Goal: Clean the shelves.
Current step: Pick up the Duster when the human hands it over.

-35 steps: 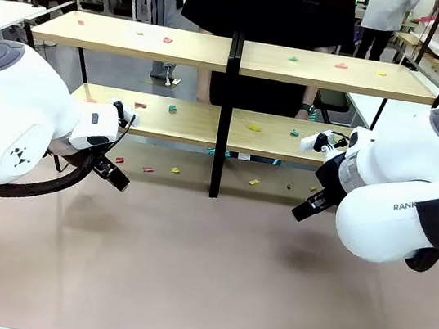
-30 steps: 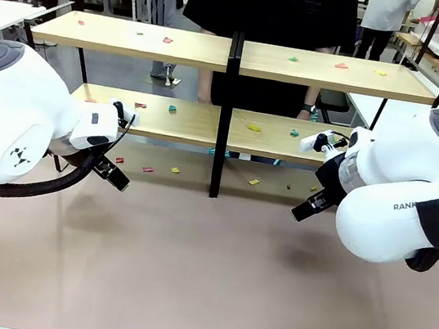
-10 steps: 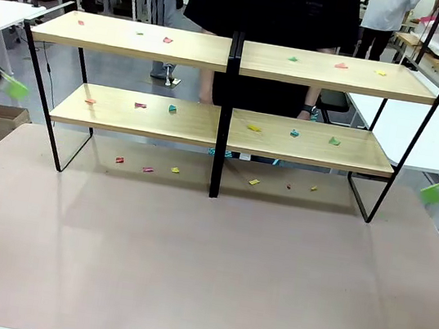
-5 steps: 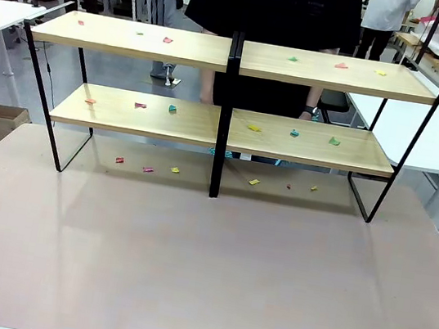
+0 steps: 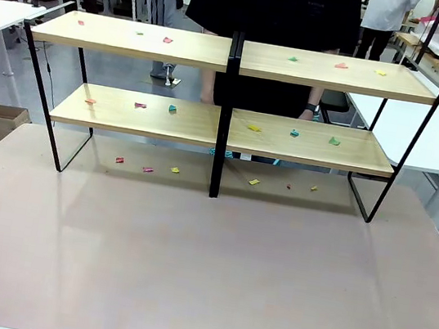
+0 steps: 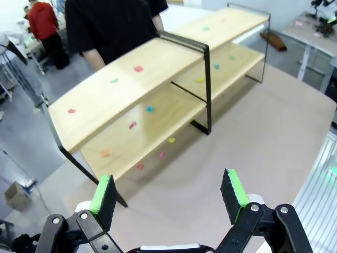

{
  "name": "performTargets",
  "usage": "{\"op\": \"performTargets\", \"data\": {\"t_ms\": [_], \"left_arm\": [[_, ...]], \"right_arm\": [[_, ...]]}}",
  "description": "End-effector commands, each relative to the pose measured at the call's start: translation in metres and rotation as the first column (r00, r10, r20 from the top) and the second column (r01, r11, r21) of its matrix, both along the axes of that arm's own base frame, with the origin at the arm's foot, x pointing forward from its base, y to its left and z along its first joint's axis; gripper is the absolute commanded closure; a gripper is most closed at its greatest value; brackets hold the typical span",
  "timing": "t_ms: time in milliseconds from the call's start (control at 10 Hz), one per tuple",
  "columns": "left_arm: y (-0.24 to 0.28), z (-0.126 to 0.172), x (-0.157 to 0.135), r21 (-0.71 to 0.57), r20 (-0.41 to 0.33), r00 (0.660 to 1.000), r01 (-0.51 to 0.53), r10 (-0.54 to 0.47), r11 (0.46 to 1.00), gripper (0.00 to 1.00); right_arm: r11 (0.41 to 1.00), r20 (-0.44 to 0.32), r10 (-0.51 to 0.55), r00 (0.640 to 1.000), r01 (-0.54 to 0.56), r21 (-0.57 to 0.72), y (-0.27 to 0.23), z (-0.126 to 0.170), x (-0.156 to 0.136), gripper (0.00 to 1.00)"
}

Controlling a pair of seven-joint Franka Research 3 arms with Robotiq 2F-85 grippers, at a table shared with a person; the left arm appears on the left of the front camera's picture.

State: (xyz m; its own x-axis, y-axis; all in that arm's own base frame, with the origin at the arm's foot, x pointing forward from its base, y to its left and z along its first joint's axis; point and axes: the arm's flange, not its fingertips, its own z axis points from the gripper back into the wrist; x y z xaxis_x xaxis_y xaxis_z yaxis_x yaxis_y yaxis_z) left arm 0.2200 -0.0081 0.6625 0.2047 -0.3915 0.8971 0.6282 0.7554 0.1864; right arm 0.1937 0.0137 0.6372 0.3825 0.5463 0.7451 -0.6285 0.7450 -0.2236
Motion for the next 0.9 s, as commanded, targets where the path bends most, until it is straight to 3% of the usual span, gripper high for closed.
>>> {"op": "performTargets", "data": {"t_ms": [0,300,800], "left_arm": [[-0.02,-0.077,-0.023,-0.012,0.019,0.999,-0.048,0.048,0.999,0.0],[-0.017,-0.076,-0.022,0.002,0.029,0.999,-0.037,0.037,0.999,0.0],[-0.015,-0.076,-0.012,-0.018,0.004,0.999,-0.036,0.036,0.999,0.0]], "right_arm": [[0.993,0.011,0.007,1.0,-0.009,0.116,-0.001,0.003,-0.016,0.0],[0.962,-0.02,-0.046,0.999,0.05,0.27,-0.011,0.009,-0.016,0.0],[0.941,-0.06,-0.068,0.996,0.084,0.327,-0.024,0.004,-0.018,0.0]]}}
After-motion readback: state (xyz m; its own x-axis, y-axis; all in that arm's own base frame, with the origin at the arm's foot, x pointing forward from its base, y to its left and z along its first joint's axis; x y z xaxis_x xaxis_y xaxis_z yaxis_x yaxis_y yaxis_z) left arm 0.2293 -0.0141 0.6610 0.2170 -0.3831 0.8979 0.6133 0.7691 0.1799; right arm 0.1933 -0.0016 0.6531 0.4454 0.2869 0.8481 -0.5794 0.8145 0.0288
